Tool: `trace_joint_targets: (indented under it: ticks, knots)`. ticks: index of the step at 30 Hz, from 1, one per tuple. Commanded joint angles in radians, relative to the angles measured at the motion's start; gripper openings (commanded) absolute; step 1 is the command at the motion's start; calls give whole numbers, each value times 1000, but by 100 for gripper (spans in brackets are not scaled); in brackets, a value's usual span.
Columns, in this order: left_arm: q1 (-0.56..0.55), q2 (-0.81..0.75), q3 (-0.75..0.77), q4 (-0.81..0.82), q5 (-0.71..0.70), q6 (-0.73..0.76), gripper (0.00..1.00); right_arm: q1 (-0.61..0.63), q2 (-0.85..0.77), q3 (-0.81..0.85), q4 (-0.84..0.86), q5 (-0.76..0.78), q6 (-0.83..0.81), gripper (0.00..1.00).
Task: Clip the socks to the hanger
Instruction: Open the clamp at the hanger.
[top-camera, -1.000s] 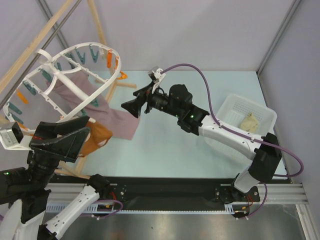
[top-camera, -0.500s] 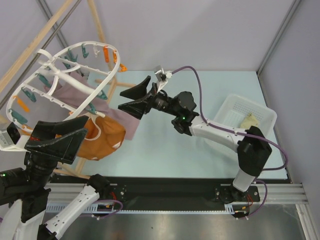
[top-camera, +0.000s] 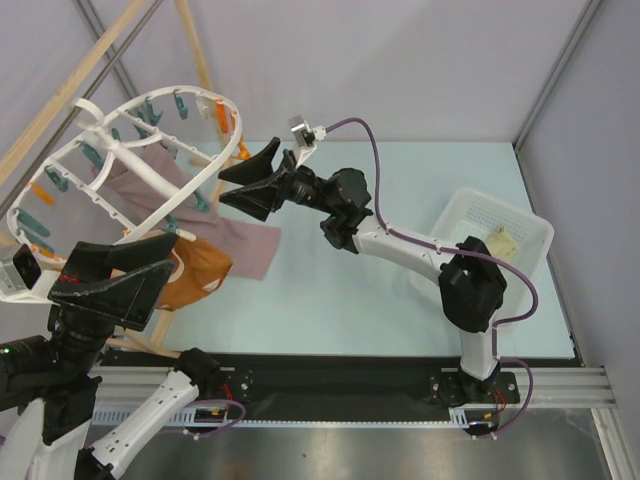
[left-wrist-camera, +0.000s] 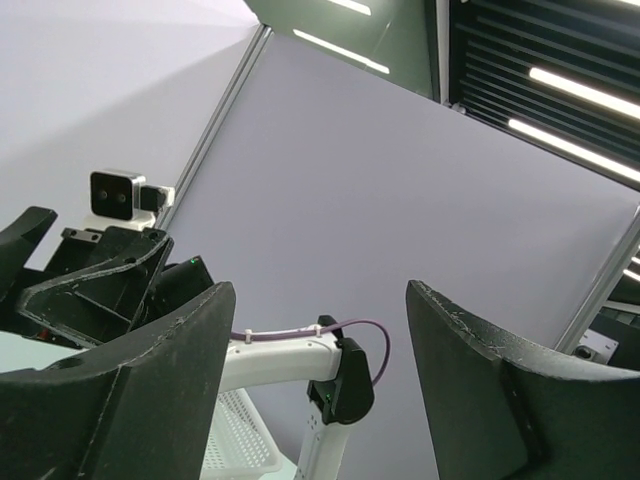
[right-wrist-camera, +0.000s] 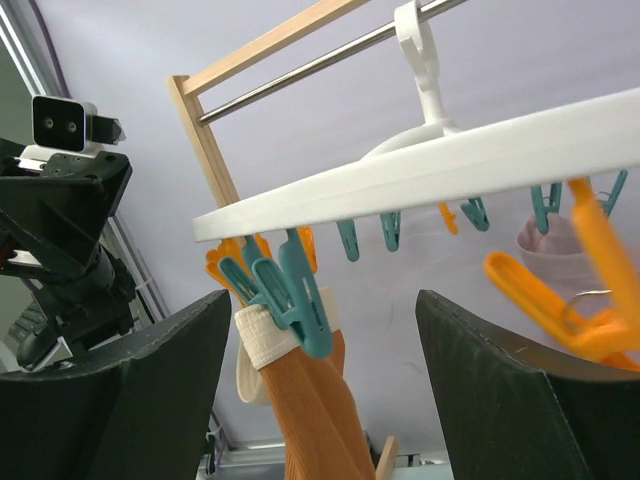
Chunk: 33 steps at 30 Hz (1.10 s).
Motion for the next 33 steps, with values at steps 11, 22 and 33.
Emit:
trace_joint_targets:
  ticks: [11,22,33]
  knots:
    - [5,35,17,50,28,-39,73,62,82,104,42,-7,4,75]
    - [5,22,11,50,28,-50,72,125,45,47,33,57,-72,72]
    - [5,24,20,31,36,-50,71,160,74,52,82,106,-77,67]
